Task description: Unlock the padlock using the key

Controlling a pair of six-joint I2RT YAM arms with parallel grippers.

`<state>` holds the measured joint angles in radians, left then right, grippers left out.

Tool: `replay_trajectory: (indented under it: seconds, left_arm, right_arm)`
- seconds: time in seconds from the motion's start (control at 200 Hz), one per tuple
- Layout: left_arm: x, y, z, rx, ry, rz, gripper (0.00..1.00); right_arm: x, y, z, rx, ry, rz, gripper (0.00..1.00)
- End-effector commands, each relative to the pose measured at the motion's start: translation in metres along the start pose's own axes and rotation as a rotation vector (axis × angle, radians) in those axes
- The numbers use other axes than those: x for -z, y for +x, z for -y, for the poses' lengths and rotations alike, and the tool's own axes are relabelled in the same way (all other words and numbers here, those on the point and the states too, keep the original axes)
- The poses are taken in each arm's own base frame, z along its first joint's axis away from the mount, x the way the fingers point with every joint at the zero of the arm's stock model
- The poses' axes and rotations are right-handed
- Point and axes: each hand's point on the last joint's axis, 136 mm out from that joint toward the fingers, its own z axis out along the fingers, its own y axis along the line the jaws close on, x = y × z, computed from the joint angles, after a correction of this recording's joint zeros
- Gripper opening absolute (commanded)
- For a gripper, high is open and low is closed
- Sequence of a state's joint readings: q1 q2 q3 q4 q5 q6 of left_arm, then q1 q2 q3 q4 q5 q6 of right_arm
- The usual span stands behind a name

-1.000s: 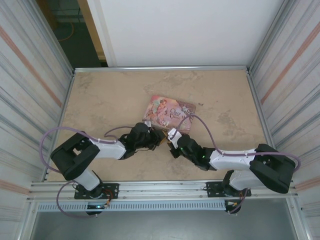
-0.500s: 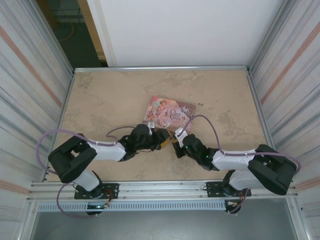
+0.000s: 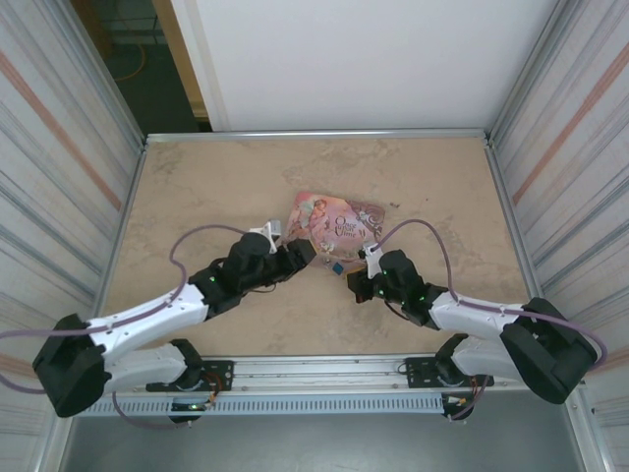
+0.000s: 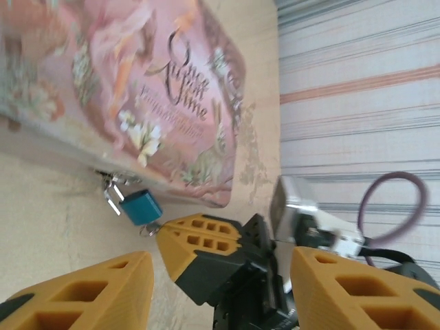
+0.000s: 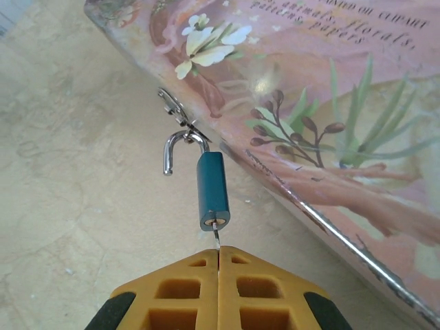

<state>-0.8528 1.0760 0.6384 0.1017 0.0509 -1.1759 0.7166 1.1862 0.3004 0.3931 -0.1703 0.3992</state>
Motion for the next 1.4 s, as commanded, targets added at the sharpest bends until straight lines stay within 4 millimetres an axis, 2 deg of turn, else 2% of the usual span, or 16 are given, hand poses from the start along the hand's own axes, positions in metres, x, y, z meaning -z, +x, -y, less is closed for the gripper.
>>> replay_trajectory:
  seconds: [0.0, 0.281, 0.611, 0.751, 0.917, 1.042, 1.122, 1.257, 1.398]
  left_arm:
    - [0.018, -0.016, -0.006, -0.141, -0.094, 0.066, 0.56]
    - [0.030, -0.026, -0.007, -0.198, -0.122, 0.105, 0.60]
    - [0.047, -0.051, -0.032, -0.253, -0.215, 0.109, 0.68]
    - [0.053, -0.060, -0.043, -0.256, -0.240, 0.106, 0.73]
    - [0.062, -0.071, -0.049, -0.270, -0.254, 0.123, 0.75]
    - [0.067, -0.084, -0.047, -0.309, -0.239, 0.147, 0.84]
    - [0.066, -0.094, -0.048, -0.298, -0.205, 0.134, 0.85]
    - [0.052, -0.103, -0.050, -0.318, -0.134, 0.037, 0.85]
    - [0.028, -0.105, -0.056, -0.386, -0.145, -0.088, 0.84]
  right_arm:
    - [-0.004, 0.023, 0.000, -0.093, -0.033, -0.098, 0.00]
    - [-0.016, 0.028, 0.009, -0.141, -0.021, -0.123, 0.00]
    - [-0.012, 0.021, 0.015, -0.149, -0.002, -0.114, 0.00]
    - [-0.006, 0.015, 0.017, -0.147, 0.009, -0.103, 0.05]
    - [0.001, 0.007, 0.018, -0.149, 0.025, -0.080, 0.16]
    - [0.004, -0.002, 0.018, -0.181, 0.024, -0.037, 0.29]
    - [0.004, -0.009, 0.015, -0.191, 0.011, -0.019, 0.36]
    - [0.001, -0.020, 0.016, -0.216, 0.017, 0.019, 0.47]
    - [-0.002, -0.026, 0.018, -0.243, 0.017, 0.052, 0.60]
